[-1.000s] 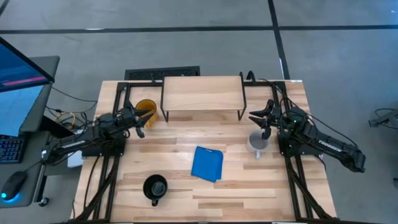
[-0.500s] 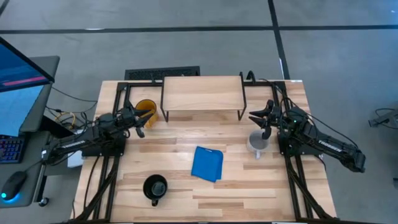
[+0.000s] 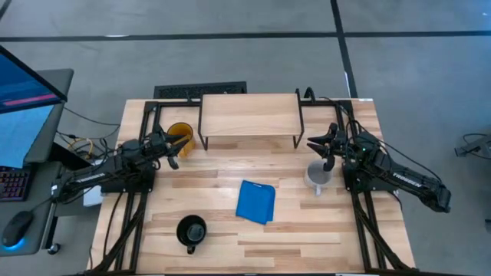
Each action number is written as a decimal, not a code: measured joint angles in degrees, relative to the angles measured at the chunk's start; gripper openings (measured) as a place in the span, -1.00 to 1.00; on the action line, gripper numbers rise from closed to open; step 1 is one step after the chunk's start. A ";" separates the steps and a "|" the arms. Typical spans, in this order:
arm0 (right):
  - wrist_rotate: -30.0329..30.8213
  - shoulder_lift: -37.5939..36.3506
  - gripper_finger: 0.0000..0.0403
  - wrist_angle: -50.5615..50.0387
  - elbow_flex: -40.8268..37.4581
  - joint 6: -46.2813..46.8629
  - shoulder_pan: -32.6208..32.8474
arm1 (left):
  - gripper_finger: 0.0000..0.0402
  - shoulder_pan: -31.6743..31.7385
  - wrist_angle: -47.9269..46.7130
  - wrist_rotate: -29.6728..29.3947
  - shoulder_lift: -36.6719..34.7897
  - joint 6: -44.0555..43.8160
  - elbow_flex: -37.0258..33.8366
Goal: Stack small to large cups/mugs on shelf
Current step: Put the yellow mug on the shelf
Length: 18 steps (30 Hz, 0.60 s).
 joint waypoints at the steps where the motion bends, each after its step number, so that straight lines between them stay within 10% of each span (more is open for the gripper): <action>1: 0.00 0.01 -0.37 0.00 0.01 0.00 0.00 | -0.48 0.00 0.00 0.00 0.00 -0.26 -0.01; 18: 5.18 -0.07 -0.37 4.36 0.96 -0.09 -0.02 | -0.48 0.00 0.63 -0.44 0.00 -1.30 0.22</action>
